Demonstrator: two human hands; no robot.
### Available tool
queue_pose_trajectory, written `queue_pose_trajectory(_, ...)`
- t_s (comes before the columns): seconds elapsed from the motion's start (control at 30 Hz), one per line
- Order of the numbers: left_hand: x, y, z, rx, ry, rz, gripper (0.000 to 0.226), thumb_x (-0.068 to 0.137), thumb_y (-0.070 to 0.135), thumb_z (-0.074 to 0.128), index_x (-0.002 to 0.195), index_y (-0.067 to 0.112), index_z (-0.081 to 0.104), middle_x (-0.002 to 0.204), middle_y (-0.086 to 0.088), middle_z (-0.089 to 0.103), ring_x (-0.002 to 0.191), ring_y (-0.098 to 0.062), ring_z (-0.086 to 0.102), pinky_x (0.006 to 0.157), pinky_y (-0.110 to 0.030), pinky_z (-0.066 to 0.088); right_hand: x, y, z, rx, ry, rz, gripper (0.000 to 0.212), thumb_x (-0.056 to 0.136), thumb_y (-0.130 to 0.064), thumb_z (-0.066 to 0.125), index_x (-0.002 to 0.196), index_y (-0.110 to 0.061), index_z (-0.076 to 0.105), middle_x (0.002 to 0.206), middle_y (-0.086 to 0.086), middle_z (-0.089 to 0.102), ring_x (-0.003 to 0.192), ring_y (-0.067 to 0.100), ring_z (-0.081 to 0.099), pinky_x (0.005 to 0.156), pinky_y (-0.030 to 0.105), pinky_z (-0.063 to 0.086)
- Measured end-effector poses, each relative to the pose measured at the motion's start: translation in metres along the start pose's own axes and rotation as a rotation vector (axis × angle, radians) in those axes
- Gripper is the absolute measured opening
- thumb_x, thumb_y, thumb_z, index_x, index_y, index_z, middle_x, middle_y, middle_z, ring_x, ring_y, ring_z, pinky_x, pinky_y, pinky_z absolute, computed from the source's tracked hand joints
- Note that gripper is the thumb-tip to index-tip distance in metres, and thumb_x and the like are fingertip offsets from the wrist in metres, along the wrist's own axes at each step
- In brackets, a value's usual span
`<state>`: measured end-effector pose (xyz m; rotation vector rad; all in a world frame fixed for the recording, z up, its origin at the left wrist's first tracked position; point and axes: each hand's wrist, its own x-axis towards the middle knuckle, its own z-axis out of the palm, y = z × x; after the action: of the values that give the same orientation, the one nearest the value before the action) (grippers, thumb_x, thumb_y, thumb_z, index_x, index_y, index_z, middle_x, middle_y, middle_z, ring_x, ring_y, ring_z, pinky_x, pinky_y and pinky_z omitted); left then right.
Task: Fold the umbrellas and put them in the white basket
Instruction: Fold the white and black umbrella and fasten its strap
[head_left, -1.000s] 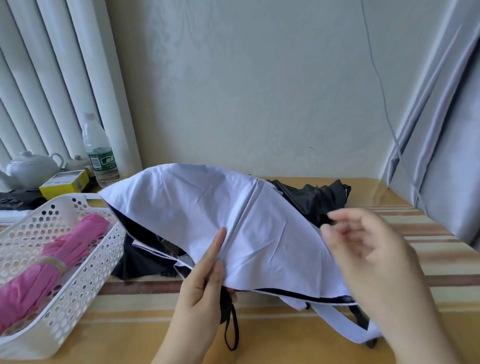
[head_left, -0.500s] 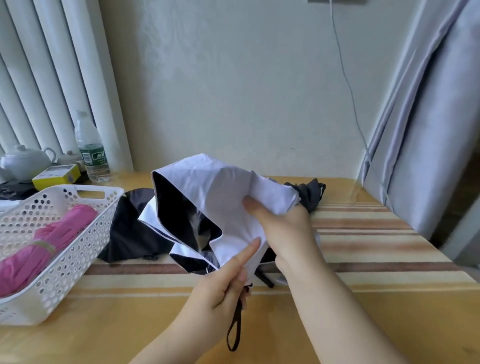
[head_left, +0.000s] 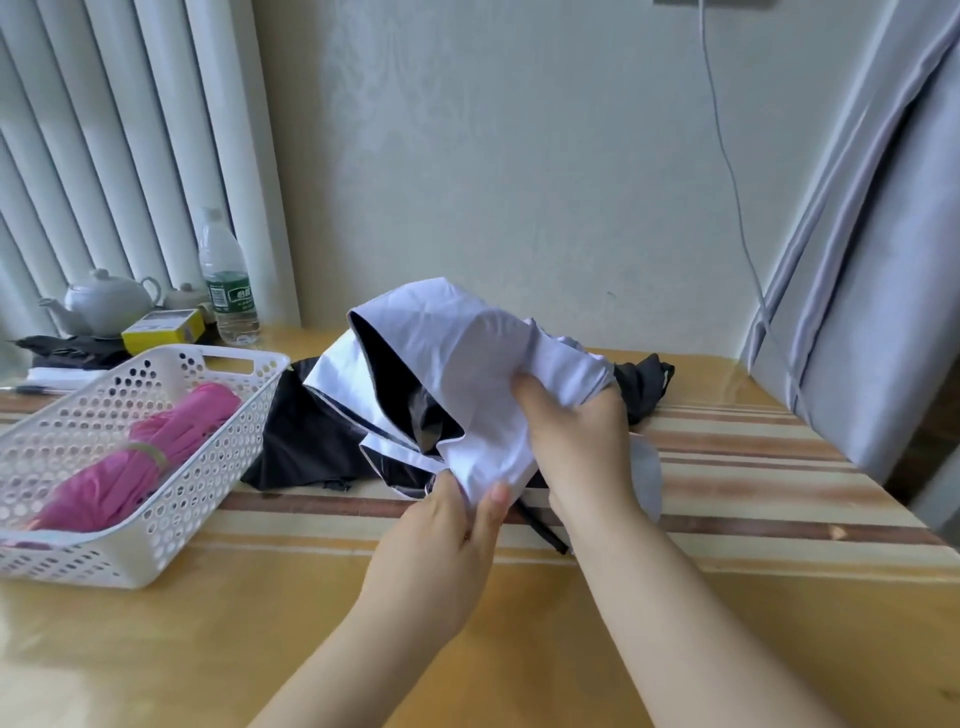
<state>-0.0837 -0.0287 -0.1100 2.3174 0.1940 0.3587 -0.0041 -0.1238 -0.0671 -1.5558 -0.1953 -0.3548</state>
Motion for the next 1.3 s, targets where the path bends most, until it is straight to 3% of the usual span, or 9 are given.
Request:
queue_pose_trajectory(0.17,0.015,-0.014,-0.017,-0.499,-0.29,-0.124,0.029,0.093,0.051,0.049,0.107,0.025,0.051,0.091,0.0,0.073,0.079,-0.016,0.072,0.084,-0.037,0.052,0.01,0.006,0.002,0.053,-0.003,0.214,0.011,0.082,-0.012,0.062,0.072,-0.015,0.06,0.061,-0.003,0.06,0.06,0.015,0.059,0.059,0.027,0.043)
queue_pose_trajectory(0.33,0.015,-0.019,-0.024,-0.943,-0.512,-0.239,0.043,0.088,0.04,0.057,0.121,0.014,0.052,0.1,-0.013,0.073,0.065,-0.025,0.066,0.064,-0.033,0.052,0.015,0.014,0.007,0.071,-0.007,0.376,0.012,0.08,-0.026,0.071,0.085,-0.016,0.067,0.083,0.003,0.072,0.084,0.024,0.069,0.075,0.036,0.055)
queue_pose_trajectory(0.43,0.015,-0.021,-0.02,-1.043,-0.408,-0.261,0.029,0.09,0.032,0.058,0.107,0.009,0.053,0.081,-0.012,0.064,0.051,-0.02,0.049,0.054,-0.031,0.045,0.016,0.019,0.008,-0.036,-0.123,0.377,0.04,0.077,-0.039,0.076,0.108,-0.017,0.065,0.102,0.004,0.072,0.095,0.023,0.068,0.088,0.049,0.055)
queue_pose_trajectory(0.57,0.017,-0.031,-0.019,-0.935,-0.277,-0.27,0.023,0.094,0.031,0.057,0.098,0.009,0.049,0.068,-0.005,0.059,0.051,-0.021,0.049,0.056,-0.032,0.044,0.018,0.0,-0.011,-0.491,-0.113,0.068,0.098,0.079,-0.045,0.073,0.153,-0.021,0.013,0.147,0.003,0.035,0.132,0.019,0.04,0.107,0.04,0.038)
queue_pose_trajectory(0.7,0.015,-0.035,-0.011,-0.684,-0.213,-0.328,0.034,0.094,0.042,0.055,0.091,0.012,0.039,0.054,-0.003,0.06,0.048,-0.013,0.054,0.054,-0.021,0.044,0.02,-0.052,-0.013,-0.472,-0.23,-0.326,0.061,0.085,-0.049,0.061,0.139,-0.028,0.041,0.131,-0.011,0.046,0.124,0.005,0.041,0.102,0.028,0.038)
queue_pose_trajectory(0.8,0.014,-0.033,-0.001,-0.551,-0.189,-0.263,0.031,0.093,0.044,0.054,0.099,0.016,0.042,0.056,-0.003,0.059,0.051,-0.01,0.057,0.06,-0.023,0.049,0.033,-0.062,0.006,-0.786,-0.453,-0.295,0.063,0.088,-0.054,0.055,0.142,-0.027,0.038,0.136,-0.005,0.048,0.133,0.017,0.035,0.104,0.035,0.035)
queue_pose_trajectory(0.93,0.014,-0.033,-0.007,-0.603,-0.232,-0.276,0.033,0.09,0.04,0.062,0.102,0.016,0.044,0.062,-0.005,0.06,0.049,-0.01,0.056,0.055,-0.02,0.046,0.056,-0.052,0.016,-0.609,-0.597,-0.129,0.007,0.09,-0.023,0.064,0.088,-0.017,0.065,0.082,-0.001,0.06,0.076,0.012,0.052,0.067,0.028,0.038)
queue_pose_trajectory(1.13,0.024,-0.057,-0.024,-0.982,-0.302,-0.274,0.037,0.08,0.004,0.073,0.11,0.006,0.05,0.064,-0.006,0.053,0.051,-0.016,0.048,0.053,-0.025,0.045,0.073,-0.013,-0.025,-0.148,-0.625,0.133,0.014,0.092,-0.005,0.059,0.103,-0.002,0.068,0.091,0.005,0.072,0.085,0.015,0.066,0.079,0.029,0.05)
queue_pose_trajectory(1.3,0.029,-0.064,-0.03,-1.183,-0.391,-0.285,0.038,0.066,0.015,0.076,0.095,0.011,0.051,0.068,-0.003,0.052,0.049,-0.013,0.044,0.051,-0.023,0.042,0.076,-0.003,-0.058,-0.092,-0.799,0.235,0.041,0.071,-0.013,0.08,0.106,-0.004,0.061,0.101,0.0,0.071,0.095,0.015,0.065,0.086,0.025,0.052)
